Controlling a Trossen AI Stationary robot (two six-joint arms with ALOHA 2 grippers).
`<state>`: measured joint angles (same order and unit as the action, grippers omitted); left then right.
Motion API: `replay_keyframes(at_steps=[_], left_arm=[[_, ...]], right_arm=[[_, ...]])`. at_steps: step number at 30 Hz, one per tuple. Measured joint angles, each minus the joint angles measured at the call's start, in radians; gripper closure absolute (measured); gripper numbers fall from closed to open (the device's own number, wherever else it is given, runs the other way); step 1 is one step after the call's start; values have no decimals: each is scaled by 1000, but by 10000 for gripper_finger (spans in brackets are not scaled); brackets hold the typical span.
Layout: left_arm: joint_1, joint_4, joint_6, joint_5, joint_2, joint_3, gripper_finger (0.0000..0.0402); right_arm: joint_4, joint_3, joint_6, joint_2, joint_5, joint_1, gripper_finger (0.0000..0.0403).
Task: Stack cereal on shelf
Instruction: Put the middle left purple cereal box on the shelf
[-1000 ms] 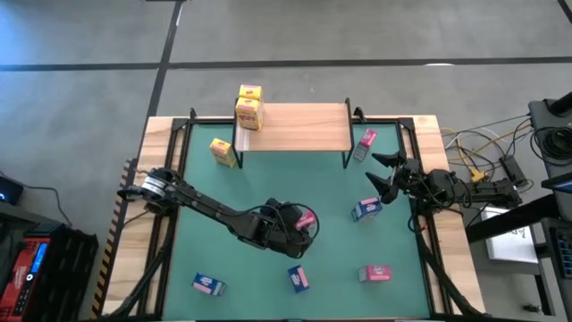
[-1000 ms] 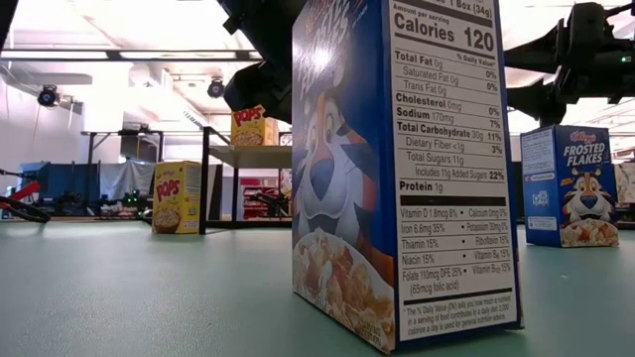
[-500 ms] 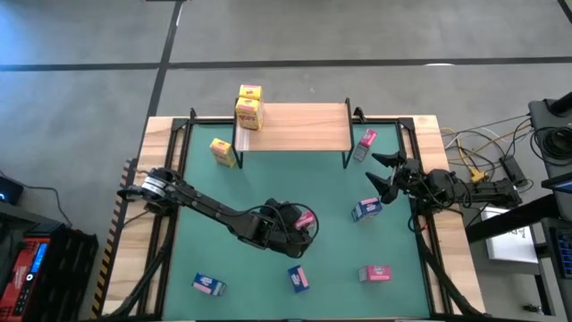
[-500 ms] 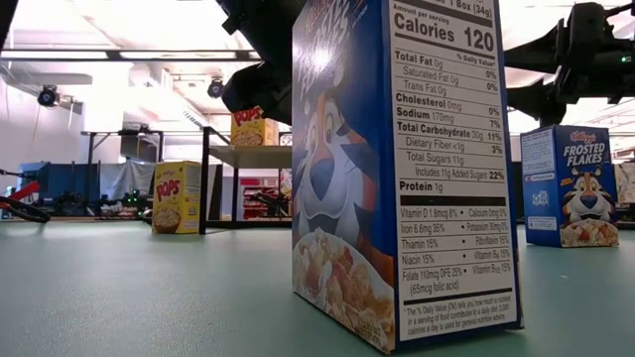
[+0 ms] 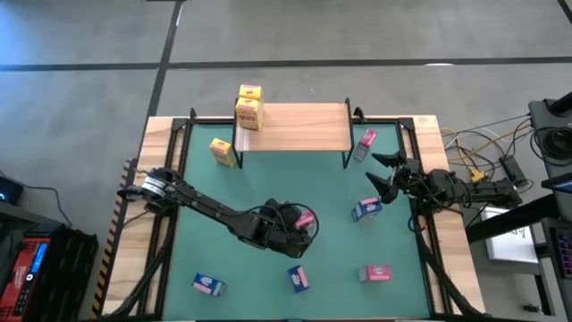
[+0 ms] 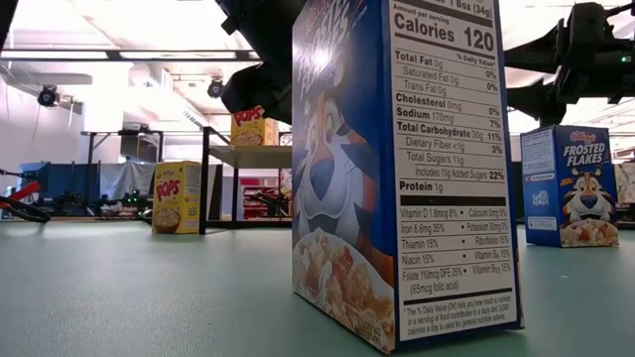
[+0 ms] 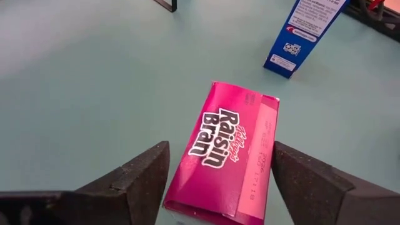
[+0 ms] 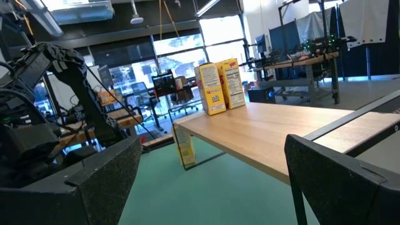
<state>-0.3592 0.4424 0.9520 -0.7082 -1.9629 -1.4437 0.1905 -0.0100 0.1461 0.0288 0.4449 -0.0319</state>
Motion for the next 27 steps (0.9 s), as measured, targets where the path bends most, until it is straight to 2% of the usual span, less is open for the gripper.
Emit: replay_keyframes(at_steps=[8,27], left_arm=[[0,6,0,0,0,0,193],[2,27,-34,46,0,-33,197]], right_arm=[[0,0,0,0,0,0,19],[0,0,0,0,0,0,19]])
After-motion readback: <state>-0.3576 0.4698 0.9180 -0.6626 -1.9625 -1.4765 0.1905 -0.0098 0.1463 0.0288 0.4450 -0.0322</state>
